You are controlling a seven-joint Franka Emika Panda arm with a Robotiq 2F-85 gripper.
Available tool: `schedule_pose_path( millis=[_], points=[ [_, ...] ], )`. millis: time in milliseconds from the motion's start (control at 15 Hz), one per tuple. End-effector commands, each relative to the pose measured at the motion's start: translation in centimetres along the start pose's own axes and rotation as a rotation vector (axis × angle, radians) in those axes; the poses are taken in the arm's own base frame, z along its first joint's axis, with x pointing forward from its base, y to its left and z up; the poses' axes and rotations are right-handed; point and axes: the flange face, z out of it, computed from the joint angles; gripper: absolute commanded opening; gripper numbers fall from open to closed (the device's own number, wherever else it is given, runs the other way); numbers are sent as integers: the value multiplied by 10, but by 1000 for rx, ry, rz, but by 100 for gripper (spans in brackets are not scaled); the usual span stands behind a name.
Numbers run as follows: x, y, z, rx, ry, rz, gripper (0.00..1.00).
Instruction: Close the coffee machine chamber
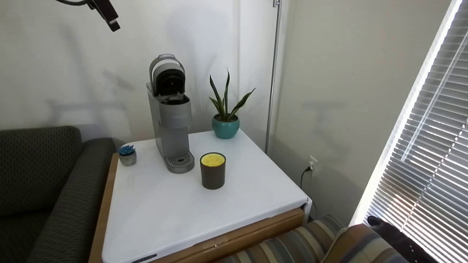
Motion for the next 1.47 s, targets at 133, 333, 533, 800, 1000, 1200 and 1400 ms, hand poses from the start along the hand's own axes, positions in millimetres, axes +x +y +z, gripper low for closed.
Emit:
schedule_pose_path(
  millis=[133, 333, 533, 800, 1000, 1200, 1400],
  points=[
    [1, -4, 3, -8, 33, 4, 100],
    [6, -12, 21, 5, 12, -7, 100],
    [12, -17, 43, 23, -3, -13, 100],
    [32, -6, 74, 28, -25, 10, 100],
    [53, 8, 93, 14, -24, 33, 100],
    [72, 14, 103, 17, 11, 47, 100],
    [84, 15, 111, 37, 44, 79, 74]
  ],
)
